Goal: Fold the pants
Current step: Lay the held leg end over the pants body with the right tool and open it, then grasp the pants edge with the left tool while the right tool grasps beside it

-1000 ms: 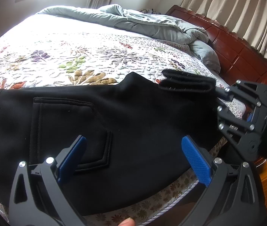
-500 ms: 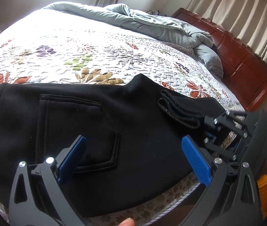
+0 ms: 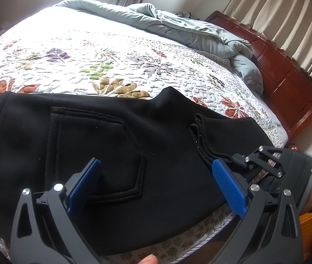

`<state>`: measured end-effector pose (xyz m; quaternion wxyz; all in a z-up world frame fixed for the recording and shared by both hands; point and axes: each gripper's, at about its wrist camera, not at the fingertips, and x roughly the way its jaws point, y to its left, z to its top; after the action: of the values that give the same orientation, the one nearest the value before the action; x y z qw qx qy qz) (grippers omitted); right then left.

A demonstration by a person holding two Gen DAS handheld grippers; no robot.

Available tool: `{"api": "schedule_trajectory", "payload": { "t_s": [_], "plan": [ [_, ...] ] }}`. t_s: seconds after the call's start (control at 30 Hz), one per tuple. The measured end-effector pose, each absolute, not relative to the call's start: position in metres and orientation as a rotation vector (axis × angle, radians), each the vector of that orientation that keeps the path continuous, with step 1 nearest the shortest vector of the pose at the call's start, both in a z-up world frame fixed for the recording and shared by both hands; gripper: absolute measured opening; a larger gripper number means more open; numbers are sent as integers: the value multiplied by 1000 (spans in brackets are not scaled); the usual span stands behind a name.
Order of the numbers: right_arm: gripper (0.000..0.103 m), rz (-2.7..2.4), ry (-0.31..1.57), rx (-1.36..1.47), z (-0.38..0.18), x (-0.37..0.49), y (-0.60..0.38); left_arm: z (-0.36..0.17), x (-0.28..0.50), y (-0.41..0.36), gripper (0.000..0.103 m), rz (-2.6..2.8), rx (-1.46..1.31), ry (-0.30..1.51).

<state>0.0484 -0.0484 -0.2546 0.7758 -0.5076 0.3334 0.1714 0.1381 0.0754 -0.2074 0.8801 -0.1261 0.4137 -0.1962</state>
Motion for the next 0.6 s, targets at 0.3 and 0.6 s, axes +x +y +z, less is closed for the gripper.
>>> {"api": "schedule_trajectory", "payload": {
  "t_s": [0.3, 0.6],
  "plan": [
    [30, 388, 979, -83, -161, 98, -242, -186, 134, 59, 100, -429, -239, 794],
    [24, 278, 1066, 249, -218, 98, -351, -176, 139, -68, 100, -396, 120, 739]
  ]
}}
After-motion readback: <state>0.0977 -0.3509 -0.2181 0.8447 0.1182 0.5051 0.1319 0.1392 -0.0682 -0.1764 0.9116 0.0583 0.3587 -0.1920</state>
